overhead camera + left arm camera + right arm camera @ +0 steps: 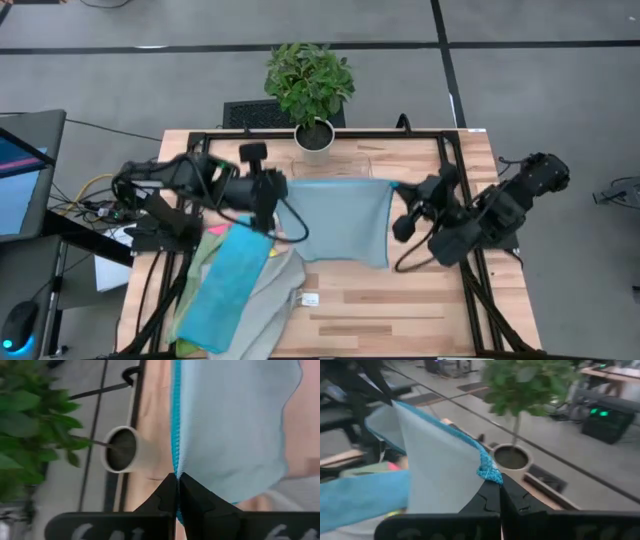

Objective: Fold microfiber towels
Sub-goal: Fold the light blue microfiber cloth

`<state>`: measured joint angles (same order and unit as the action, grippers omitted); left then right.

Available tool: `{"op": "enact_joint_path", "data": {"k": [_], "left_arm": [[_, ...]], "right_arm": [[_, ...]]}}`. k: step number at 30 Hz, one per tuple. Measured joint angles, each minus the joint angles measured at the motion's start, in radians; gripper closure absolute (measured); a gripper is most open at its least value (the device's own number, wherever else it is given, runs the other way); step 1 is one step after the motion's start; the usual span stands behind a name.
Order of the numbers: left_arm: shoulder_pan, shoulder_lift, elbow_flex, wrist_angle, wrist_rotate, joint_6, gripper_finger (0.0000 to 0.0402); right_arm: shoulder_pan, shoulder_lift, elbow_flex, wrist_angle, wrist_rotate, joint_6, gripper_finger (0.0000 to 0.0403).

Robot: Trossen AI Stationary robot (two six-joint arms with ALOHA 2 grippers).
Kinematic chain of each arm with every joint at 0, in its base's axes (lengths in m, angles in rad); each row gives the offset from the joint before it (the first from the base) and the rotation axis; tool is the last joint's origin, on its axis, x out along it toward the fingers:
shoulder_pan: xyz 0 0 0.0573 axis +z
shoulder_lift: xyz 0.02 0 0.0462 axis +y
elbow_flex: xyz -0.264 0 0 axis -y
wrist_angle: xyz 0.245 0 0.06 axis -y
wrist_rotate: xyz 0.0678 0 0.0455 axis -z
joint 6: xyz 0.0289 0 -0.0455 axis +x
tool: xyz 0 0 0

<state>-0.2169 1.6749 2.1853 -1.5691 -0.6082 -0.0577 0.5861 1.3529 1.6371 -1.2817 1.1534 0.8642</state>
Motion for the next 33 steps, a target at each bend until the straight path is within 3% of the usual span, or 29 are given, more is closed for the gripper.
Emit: {"op": "enact_joint_path", "data": {"k": [8,13,21,27,33], "left_arm": [[0.153,0.001,0.007,0.073,0.001,0.204,0.0401],[0.158,0.000,0.014,0.120,-0.023,0.279,0.0401],[0.104,0.001,0.014,0.131,-0.077,0.282,0.0401],[0.051,0.001,0.014,0.100,0.122,0.050,0.0401],[-0.013,0.001,-0.057,0.103,0.342,-0.143,0.0401]], "right_arm": [[-0.087,-0.032,0.000,-0.073,-0.007,-0.072,0.0390],[-0.100,-0.034,0.000,-0.100,-0.002,-0.109,0.0393],[-0.072,-0.031,0.000,-0.180,-0.018,-0.035,0.0392],[0.016,-0.026,-0.028,-0.187,-0.097,0.069,0.0391],[0.135,-0.023,-0.134,-0.155,-0.175,0.308,0.0391]]}}
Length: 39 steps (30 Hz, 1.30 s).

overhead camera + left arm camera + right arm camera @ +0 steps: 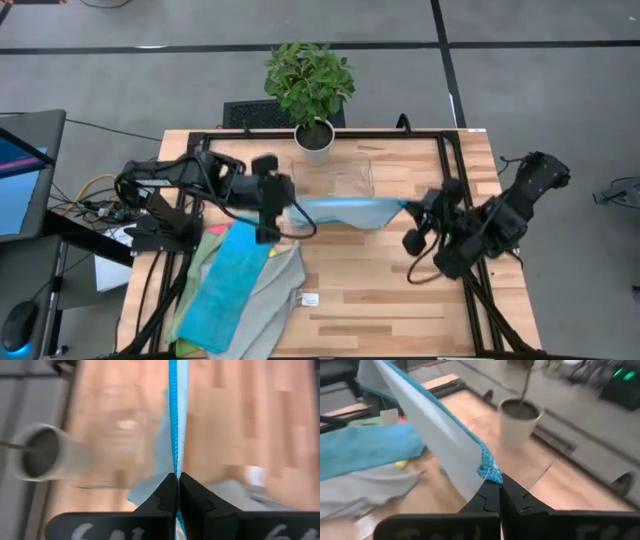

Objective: Fold microfiber towels
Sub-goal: Fold the light blue microfiber cloth

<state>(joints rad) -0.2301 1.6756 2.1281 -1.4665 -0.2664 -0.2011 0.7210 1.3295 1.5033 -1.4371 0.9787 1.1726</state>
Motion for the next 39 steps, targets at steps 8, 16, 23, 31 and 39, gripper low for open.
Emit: {"op": "enact_joint_path", "data": {"k": [8,16,23,31,39], "left_arm": [[-0.116,0.000,-0.183,0.107,0.203,-0.164,0.0401],[-0.233,0.000,-0.377,0.321,0.428,-0.269,0.0401],[-0.299,0.000,-0.515,0.485,0.546,-0.334,0.0401],[-0.248,0.001,-0.547,0.521,0.515,-0.194,0.0401],[-0.094,0.002,-0.547,0.515,0.444,-0.017,0.0401]], "right_arm": [[0.155,0.093,-0.065,0.128,-0.119,0.193,0.0391],[0.258,0.258,-0.065,0.380,-0.244,0.286,0.0391],[0.286,0.389,-0.065,0.550,-0.326,0.344,0.0391],[0.270,0.426,-0.065,0.475,-0.434,0.451,0.0391],[0.271,0.425,-0.065,0.296,-0.479,0.584,0.0390]]}}
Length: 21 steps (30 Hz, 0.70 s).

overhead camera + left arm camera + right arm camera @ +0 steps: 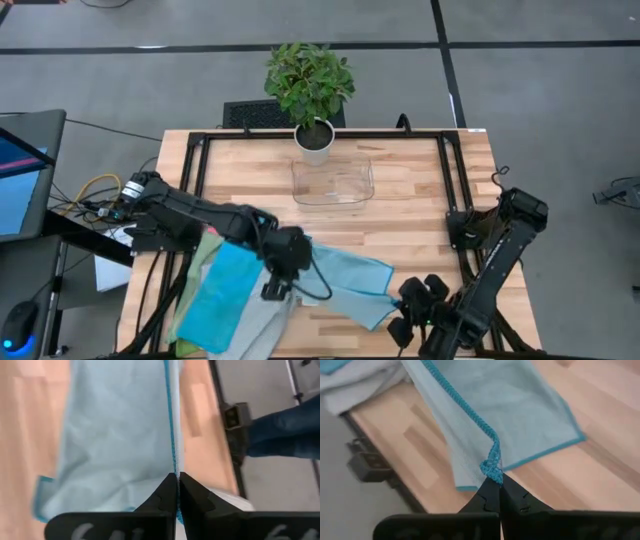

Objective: Fold microfiber towels
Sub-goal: Fold the light blue microfiber cloth

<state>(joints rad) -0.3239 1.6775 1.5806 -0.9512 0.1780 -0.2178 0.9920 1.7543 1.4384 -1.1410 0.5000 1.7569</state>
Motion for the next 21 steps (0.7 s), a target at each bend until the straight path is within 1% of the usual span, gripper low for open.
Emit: {"op": "enact_joint_path", "data": {"k": [3,6,12,16,19,21], "left_arm": [[0.046,0.012,0.000,-0.016,-0.011,0.065,0.0401],[0.082,0.035,-0.019,-0.024,-0.018,0.102,0.0401],[0.110,0.095,-0.031,-0.053,-0.026,0.175,0.0401],[0.120,0.133,-0.031,-0.057,-0.029,0.209,0.0401],[0.122,0.155,-0.033,-0.075,-0.059,0.233,0.0401],[0.124,0.164,-0.033,-0.075,-0.106,0.242,0.0401]], "right_arm": [[-0.004,0.002,-0.004,-0.022,-0.002,0.008,0.0390],[-0.022,0.036,-0.004,-0.045,-0.025,0.007,0.0390],[-0.070,0.113,-0.006,-0.115,-0.048,-0.041,0.0386],[-0.100,0.148,-0.005,-0.096,-0.068,-0.090,0.0384],[-0.125,0.178,-0.005,-0.095,-0.078,-0.118,0.0385],[-0.137,0.197,-0.005,-0.095,-0.095,-0.143,0.0384]]}}
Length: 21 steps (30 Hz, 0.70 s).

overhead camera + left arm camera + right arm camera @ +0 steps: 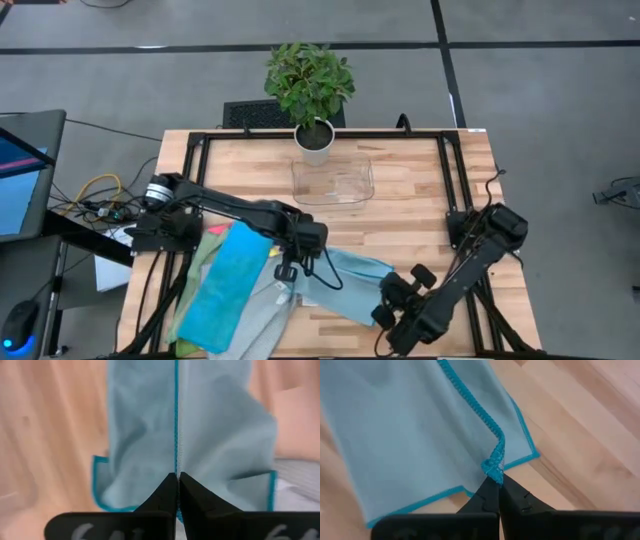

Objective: Fold microfiber towels
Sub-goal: Fold the light blue microfiber cloth

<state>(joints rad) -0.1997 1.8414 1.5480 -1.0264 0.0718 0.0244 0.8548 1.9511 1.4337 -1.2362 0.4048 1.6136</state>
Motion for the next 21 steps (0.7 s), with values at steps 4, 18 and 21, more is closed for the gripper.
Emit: {"op": "enact_joint_path", "data": {"k": [4,18,21], "left_arm": [[0.008,0.005,0.001,0.020,-0.071,0.024,0.0401],[0.062,0.027,-0.002,0.023,-0.155,0.080,0.0401],[0.070,0.022,-0.001,-0.007,-0.210,0.085,0.0389]], "right_arm": [[-0.020,0.022,0.000,-0.024,-0.030,-0.015,0.0380],[-0.051,0.014,-0.001,-0.136,-0.057,-0.005,0.0341],[-0.077,0.014,-0.001,-0.154,-0.059,0.002,0.0314]]}}
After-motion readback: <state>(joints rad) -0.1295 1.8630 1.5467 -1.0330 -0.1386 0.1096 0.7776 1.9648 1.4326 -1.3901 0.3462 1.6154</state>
